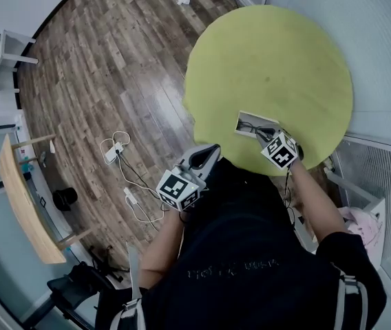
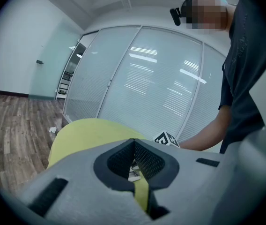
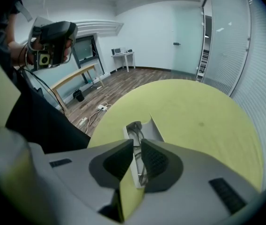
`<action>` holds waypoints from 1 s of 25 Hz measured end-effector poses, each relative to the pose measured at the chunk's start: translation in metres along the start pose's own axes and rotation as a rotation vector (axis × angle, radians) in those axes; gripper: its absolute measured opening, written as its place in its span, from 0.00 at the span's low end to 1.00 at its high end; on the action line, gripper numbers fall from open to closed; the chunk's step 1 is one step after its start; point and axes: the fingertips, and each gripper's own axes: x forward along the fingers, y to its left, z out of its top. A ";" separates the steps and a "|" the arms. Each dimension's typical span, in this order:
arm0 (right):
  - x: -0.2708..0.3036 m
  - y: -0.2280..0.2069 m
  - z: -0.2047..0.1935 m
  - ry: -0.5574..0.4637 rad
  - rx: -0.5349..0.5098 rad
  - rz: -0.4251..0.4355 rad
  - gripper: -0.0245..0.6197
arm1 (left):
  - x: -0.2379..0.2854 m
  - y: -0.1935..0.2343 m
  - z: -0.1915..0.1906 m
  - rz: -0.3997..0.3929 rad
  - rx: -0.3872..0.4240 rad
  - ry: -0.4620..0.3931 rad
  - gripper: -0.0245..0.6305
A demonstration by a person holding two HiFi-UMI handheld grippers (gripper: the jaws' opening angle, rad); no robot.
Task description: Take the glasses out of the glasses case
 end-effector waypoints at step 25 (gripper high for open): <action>0.070 -0.004 -0.024 0.297 -0.346 0.035 0.09 | -0.025 0.020 -0.007 0.078 -0.058 0.004 0.06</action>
